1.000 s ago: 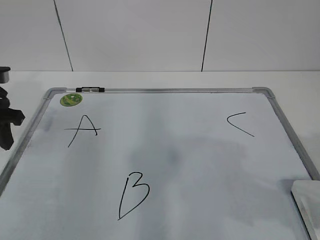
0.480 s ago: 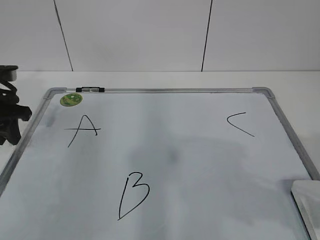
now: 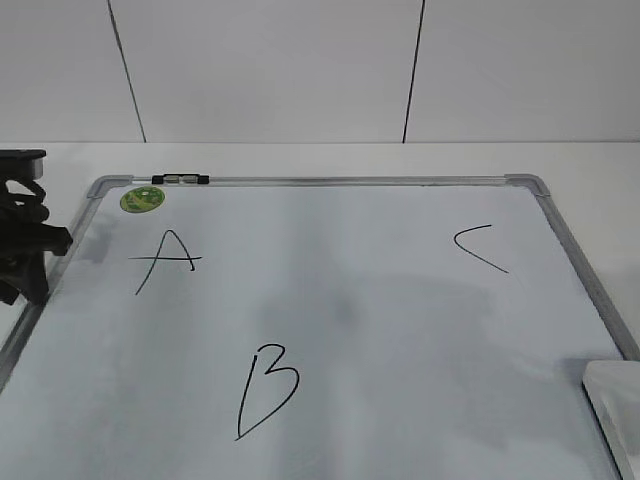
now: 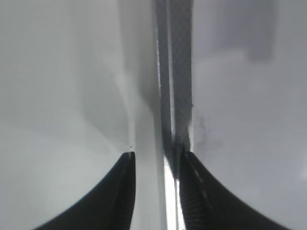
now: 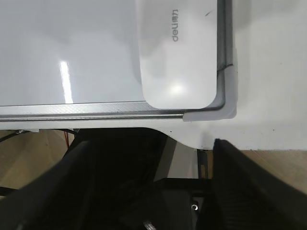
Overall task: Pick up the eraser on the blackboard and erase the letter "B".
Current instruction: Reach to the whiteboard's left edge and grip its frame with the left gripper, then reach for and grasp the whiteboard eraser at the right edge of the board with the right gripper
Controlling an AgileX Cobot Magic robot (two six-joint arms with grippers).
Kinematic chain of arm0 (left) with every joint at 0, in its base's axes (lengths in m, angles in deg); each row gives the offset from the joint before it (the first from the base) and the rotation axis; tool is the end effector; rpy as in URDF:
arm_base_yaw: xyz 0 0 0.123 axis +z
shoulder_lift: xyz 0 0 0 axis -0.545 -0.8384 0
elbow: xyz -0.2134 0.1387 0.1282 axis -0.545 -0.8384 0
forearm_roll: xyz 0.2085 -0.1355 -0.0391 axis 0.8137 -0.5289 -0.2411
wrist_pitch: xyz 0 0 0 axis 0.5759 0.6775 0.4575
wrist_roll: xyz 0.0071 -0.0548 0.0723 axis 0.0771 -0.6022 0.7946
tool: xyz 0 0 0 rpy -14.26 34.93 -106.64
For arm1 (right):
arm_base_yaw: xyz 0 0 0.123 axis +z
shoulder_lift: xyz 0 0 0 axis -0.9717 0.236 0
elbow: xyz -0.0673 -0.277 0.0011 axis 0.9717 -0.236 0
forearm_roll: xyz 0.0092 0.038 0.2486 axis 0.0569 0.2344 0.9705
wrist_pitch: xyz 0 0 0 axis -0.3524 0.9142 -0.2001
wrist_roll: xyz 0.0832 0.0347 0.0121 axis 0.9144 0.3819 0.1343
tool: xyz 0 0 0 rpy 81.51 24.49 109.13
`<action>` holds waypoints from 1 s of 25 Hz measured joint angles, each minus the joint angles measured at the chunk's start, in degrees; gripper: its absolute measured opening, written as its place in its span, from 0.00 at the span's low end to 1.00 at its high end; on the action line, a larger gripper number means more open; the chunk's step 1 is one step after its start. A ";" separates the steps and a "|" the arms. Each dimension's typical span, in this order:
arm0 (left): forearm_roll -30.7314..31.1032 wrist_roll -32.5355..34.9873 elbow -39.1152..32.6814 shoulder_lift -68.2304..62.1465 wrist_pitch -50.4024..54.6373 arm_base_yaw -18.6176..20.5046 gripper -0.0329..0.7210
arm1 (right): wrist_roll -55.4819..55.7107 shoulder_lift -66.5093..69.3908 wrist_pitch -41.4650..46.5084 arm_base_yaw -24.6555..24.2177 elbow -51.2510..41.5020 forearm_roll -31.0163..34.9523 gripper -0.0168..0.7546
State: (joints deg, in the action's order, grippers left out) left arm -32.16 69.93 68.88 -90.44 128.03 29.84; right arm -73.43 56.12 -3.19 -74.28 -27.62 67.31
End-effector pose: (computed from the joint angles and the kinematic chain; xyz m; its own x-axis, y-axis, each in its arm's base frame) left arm 0.3550 -0.0245 0.1583 -0.9947 0.0369 -0.0965 0.0423 0.9976 -0.0546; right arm 0.1106 0.0208 0.2609 -0.9803 0.0877 -0.1771 0.0505 0.9776 0.2045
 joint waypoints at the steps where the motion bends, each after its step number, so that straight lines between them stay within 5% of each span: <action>1: -0.23 0.00 0.00 -0.12 0.00 0.00 0.36 | 0.00 0.00 0.00 0.00 0.00 0.00 0.78; 16: -0.84 0.00 0.84 -1.58 0.82 0.00 0.35 | 0.00 0.00 0.00 0.00 0.00 0.00 0.78; 21: -1.53 -0.13 0.94 -1.58 1.13 0.00 0.11 | 0.00 0.00 0.00 0.00 0.00 0.00 0.78; 25: -2.18 -0.84 0.94 -1.66 1.25 0.00 0.07 | 0.00 0.00 -0.29 0.00 0.00 0.00 0.78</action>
State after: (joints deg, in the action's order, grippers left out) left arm -34.34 69.09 69.82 -92.10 129.29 29.84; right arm -73.43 56.12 -3.49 -74.28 -27.62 67.31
